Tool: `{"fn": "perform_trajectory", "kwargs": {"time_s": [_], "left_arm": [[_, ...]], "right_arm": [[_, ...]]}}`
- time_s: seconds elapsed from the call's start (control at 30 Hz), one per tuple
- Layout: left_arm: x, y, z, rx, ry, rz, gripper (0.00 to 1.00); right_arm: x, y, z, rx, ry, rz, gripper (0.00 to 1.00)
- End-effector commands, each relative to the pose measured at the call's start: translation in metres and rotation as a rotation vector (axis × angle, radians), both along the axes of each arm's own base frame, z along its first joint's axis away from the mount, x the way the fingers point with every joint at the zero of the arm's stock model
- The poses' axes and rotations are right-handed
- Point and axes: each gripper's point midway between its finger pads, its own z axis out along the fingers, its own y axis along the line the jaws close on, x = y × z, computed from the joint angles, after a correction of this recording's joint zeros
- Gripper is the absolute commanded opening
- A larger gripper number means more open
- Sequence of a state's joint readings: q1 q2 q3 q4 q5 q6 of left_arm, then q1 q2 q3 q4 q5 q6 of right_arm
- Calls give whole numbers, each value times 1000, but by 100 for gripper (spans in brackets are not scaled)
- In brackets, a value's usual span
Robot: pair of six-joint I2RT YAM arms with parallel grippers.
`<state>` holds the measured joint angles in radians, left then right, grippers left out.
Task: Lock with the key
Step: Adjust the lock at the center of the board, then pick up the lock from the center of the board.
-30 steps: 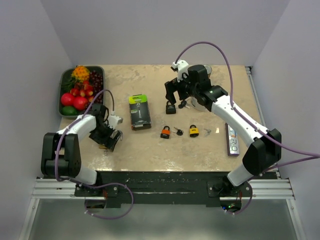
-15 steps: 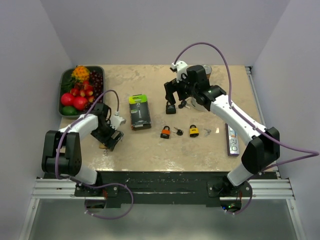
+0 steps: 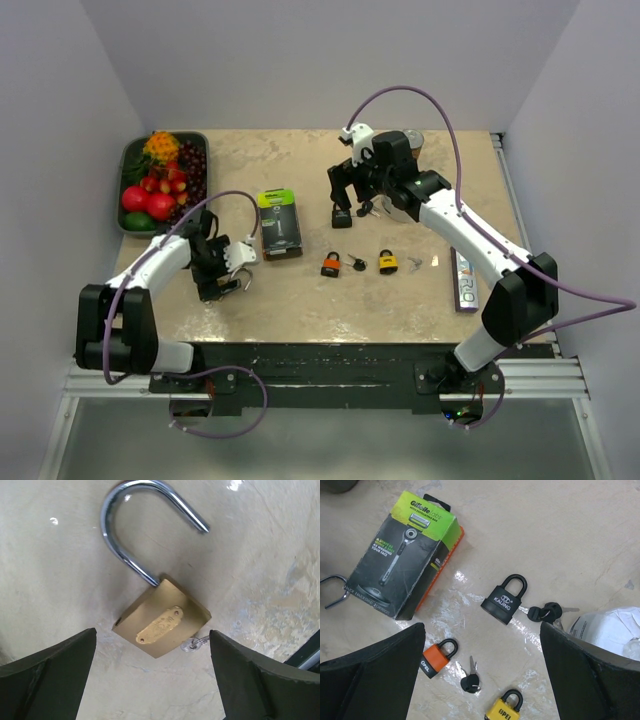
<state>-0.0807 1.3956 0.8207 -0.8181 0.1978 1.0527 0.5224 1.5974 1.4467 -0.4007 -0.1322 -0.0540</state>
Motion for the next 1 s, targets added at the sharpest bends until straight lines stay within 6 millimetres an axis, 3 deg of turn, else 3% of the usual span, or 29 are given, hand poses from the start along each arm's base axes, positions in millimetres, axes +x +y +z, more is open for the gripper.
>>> {"fn": "perform_trajectory", "kwargs": {"time_s": [0.0,0.33,0.43,0.57,0.73,0.83,0.87,0.93,0.97], "left_arm": [[4,-4,1,2,-108,-265,99],[4,-6,-24,-34,-88,-339,94],[7,-1,-30,-32,-88,-340,88],[4,-2,-31,-70,-44,-343,62],[8,-13,-20,-130,-92,-306,41],[15,-15,-11,-150,-114,-234,19],[18,-15,-8,-158,-123,-209,6],[23,-20,1,-195,-132,-132,0],[35,-15,13,-204,-180,-82,0]], "right_arm": [[-2,4,2,6,-5,35,99],[-4,4,0,2,-1,47,99],[-6,6,2,5,-10,67,99],[-10,10,3,16,1,103,98],[-14,15,1,25,33,130,98],[-14,17,6,36,34,130,98],[-15,18,7,41,36,138,98],[-18,21,7,54,46,149,98],[-20,22,10,64,45,155,98]]}}
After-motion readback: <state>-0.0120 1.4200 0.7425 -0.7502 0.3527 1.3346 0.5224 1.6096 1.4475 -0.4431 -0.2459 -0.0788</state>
